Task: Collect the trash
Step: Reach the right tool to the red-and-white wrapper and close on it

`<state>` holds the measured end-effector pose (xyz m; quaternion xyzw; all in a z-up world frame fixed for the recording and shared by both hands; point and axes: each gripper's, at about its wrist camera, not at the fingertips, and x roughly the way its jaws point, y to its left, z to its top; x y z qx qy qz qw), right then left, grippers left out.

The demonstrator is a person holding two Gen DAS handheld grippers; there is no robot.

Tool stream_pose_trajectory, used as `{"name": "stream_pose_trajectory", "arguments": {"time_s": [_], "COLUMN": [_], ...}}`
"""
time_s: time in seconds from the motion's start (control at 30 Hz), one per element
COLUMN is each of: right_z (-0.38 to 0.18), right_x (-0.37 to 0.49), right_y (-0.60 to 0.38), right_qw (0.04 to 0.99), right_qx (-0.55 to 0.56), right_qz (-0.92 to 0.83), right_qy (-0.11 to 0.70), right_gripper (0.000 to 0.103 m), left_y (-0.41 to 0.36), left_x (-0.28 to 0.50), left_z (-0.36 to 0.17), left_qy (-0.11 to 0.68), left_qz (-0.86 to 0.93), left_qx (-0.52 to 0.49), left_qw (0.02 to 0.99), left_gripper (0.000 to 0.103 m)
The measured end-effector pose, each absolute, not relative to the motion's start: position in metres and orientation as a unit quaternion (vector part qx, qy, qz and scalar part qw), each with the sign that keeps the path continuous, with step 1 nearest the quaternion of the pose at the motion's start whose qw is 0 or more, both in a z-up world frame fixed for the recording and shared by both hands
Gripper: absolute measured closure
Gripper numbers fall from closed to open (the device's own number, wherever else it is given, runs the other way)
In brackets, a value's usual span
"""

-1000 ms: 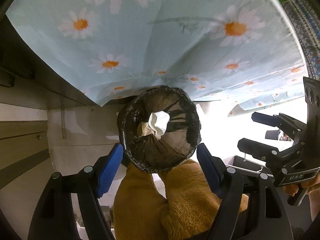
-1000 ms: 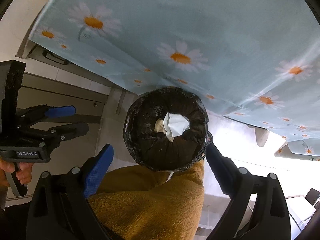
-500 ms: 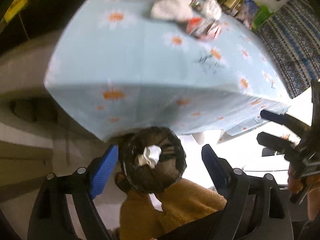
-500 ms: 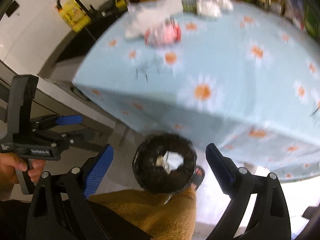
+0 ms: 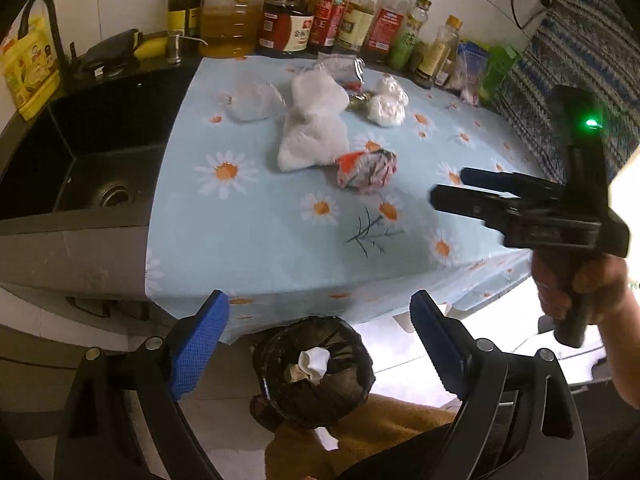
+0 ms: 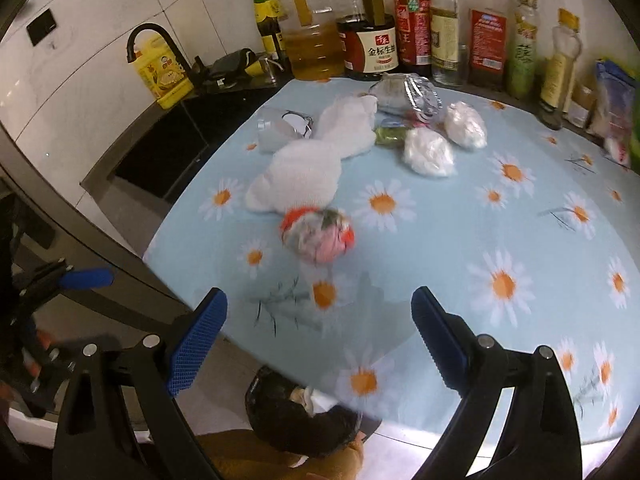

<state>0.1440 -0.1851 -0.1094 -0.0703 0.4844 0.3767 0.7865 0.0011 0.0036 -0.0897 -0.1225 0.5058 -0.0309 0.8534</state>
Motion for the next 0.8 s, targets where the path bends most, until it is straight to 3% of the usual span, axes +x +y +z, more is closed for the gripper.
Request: {"name": "stream_pose_trajectory", "arguments": {"time_s": [0.4,0.57,0.67,0.8], "right_z": [-0.157,-0.166,-0.165,-0.161], "right_x": [0.194,0.201,0.202,0.202], "right_y": [-0.135,-0.131,-0.130,-0.134], "right_qw": [0.757,0.753,0.751,0.752], "right_qx": [-0.112,-0.118,-0.122,-0.116], "right_qz": [0.394,0.397,0.404,0.409], "right_qy": [0.509,0.511,0.509,0.504], "right_gripper": [0.011,0.029,0.054,0.055], "left_y": [0.021,0.023,0.022,0.020], "left_x": [0.006,0.009,0.012,0.018], "left_z": [-0.079,-0.079,-0.080,-0.078], "left_qy": [0.500,0.501,0.501,0.500], "left_qz": [0.020,0.030,0.031,0.026], "left_qx": [-0.158,-0.168,-0.170,-0.167], "left_qw": [0.851,0.849,0.848,0.850], "left_gripper": [0.015,0.015,0.015,0.015]}}
